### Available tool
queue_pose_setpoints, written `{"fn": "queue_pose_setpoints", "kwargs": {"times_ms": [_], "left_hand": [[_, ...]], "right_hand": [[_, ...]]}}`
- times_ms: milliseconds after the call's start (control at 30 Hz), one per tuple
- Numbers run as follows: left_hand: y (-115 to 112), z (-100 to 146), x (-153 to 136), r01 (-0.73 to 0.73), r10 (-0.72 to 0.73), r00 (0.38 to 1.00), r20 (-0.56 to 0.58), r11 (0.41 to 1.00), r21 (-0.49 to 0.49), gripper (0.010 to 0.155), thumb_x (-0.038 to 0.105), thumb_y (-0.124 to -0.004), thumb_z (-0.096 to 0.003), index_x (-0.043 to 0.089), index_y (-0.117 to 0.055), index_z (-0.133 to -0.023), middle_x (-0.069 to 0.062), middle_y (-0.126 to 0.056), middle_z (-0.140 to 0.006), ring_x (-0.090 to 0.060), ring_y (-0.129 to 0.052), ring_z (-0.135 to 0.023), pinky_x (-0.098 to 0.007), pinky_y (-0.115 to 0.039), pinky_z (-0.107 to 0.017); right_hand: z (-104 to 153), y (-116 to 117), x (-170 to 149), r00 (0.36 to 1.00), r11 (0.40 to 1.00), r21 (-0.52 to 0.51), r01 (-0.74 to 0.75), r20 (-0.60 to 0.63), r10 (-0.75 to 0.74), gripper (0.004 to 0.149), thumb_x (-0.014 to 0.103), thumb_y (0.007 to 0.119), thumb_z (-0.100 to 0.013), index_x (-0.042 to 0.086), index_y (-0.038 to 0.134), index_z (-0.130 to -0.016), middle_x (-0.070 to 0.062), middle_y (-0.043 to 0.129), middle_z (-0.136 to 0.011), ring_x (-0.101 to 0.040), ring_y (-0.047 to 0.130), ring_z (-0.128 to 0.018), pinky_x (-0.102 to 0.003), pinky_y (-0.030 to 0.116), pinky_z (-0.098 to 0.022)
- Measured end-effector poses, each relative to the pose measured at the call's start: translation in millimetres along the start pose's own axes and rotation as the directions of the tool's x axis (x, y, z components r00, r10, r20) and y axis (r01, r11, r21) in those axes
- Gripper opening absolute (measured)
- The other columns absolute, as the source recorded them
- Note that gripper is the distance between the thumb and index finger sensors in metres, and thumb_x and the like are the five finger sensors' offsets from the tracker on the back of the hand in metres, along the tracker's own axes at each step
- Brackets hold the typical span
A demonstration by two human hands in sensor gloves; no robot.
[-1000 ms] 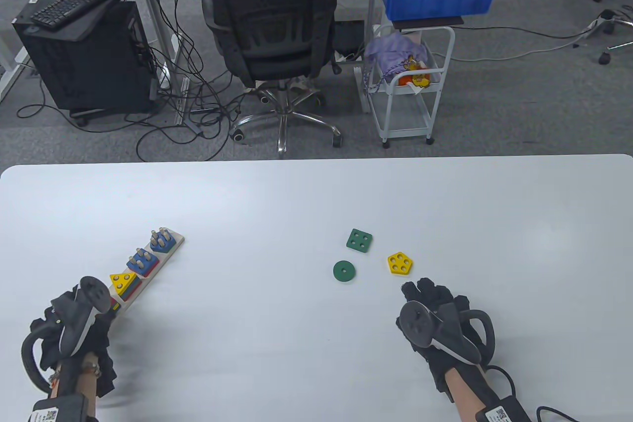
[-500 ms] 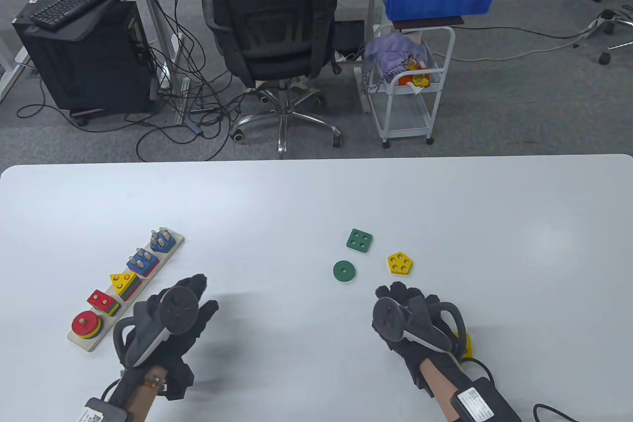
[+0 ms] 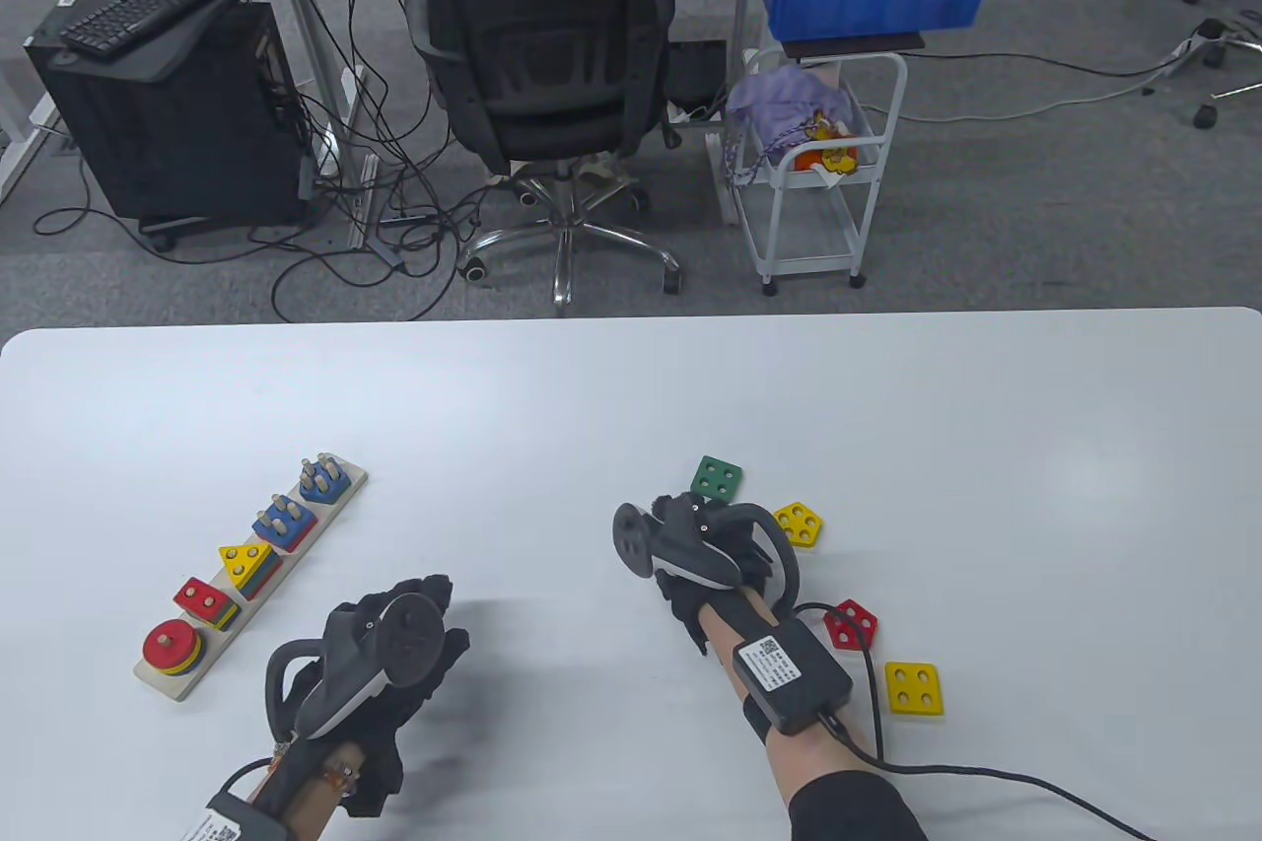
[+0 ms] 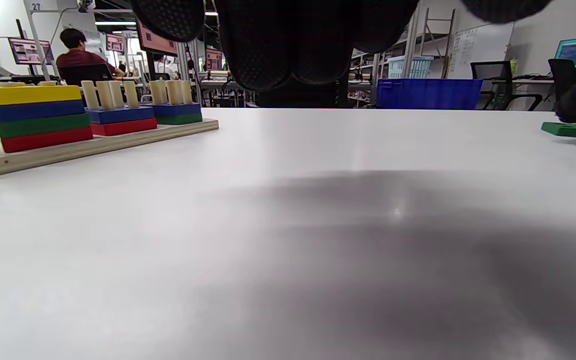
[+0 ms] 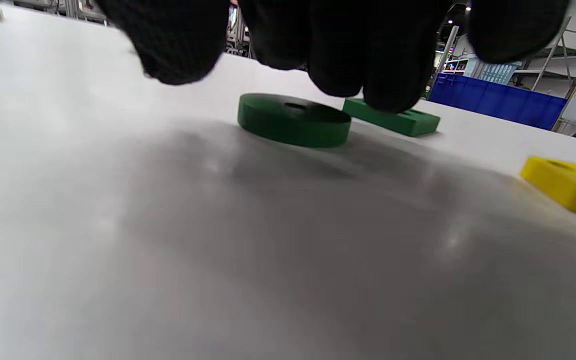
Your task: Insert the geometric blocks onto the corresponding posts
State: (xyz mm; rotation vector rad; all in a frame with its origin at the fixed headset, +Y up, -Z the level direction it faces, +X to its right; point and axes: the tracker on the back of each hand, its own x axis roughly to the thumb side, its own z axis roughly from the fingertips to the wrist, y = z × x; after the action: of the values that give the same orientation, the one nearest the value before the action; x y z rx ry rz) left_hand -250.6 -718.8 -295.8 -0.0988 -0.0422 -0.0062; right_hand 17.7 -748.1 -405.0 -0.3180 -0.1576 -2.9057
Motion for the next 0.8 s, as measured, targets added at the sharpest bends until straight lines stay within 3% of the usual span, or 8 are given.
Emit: {"fn": "queue_pose_setpoints", "kwargs": {"times_ms": [67,167,300,600,733,800], "left_hand": [[-1,-1,-1,0.002,-0.002,1.000,-0.005,1.000,-0.005,0.064,0.061,-0.067,-0.0481,0.035,-0.061,-0.106,0.004,-0.073,-0.113,-0.025,-0.079,-0.102,-0.056,-0.059,-0.078],[-2,-3,-2,-0.004,0.004,1.000,-0.009,1.000,-0.020,0.064,0.061,-0.067,-0.0480,0.035,-0.061,-0.106,0.004,-0.073,-0.113,-0.025,-0.080,-0.102,-0.056,-0.059,-0.078],[-5,-4,-3,-0.005,0.004,1.000,-0.012,0.999,-0.036,0.064,0.061,-0.067,-0.0481,0.035,-0.061,-0.106,0.004,-0.073,-0.113,-0.025,-0.080,-0.102,-0.056,-0.059,-0.078],[-6,-7,-6,-0.092,0.095,0.995,0.028,0.991,-0.092,0.064,0.061,-0.066,-0.0482,0.035,-0.059,-0.107,0.004,-0.071,-0.114,-0.025,-0.079,-0.103,-0.056,-0.059,-0.078],[-1,-7,-8,-0.182,0.186,0.981,0.048,0.980,-0.077,0.065,0.061,-0.066,-0.0485,0.035,-0.057,-0.108,0.005,-0.070,-0.115,-0.024,-0.078,-0.104,-0.056,-0.058,-0.078],[1,-6,-9,-0.265,0.271,0.961,0.064,0.961,-0.082,0.065,0.061,-0.066,-0.0487,0.035,-0.056,-0.108,0.005,-0.069,-0.115,-0.024,-0.078,-0.104,-0.055,-0.059,-0.078]], "right_hand": [[-5,2,6,0.999,0.998,0.052,-0.028,-0.016,0.029,0.058,0.042,0.079,-0.045,0.015,0.067,-0.096,-0.018,0.078,-0.095,-0.040,0.089,-0.079,-0.066,0.070,-0.056],[-7,-1,13,0.999,0.998,-0.044,-0.044,-0.003,0.044,0.054,0.036,0.086,-0.041,0.015,0.076,-0.089,-0.015,0.090,-0.084,-0.037,0.100,-0.066,-0.061,0.077,-0.052],[-8,-1,11,1.000,1.000,0.002,0.007,-0.028,-0.007,0.057,0.034,0.086,-0.041,0.014,0.072,-0.092,-0.016,0.086,-0.087,-0.039,0.098,-0.066,-0.060,0.079,-0.051],[-7,2,0,0.991,0.988,-0.081,0.130,0.011,-0.130,0.063,0.039,0.091,-0.037,0.014,0.072,-0.091,-0.016,0.086,-0.085,-0.039,0.097,-0.065,-0.061,0.081,-0.050],[9,-14,4,0.974,0.965,-0.144,0.219,0.096,-0.206,0.064,0.039,0.090,-0.038,0.013,0.070,-0.093,-0.017,0.084,-0.087,-0.040,0.095,-0.067,-0.062,0.080,-0.051],[23,-27,10,0.943,0.936,-0.185,0.299,0.206,-0.261,0.065,0.038,0.090,-0.037,0.014,0.069,-0.094,-0.017,0.083,-0.088,-0.040,0.094,-0.069,-0.062,0.080,-0.052]]}}
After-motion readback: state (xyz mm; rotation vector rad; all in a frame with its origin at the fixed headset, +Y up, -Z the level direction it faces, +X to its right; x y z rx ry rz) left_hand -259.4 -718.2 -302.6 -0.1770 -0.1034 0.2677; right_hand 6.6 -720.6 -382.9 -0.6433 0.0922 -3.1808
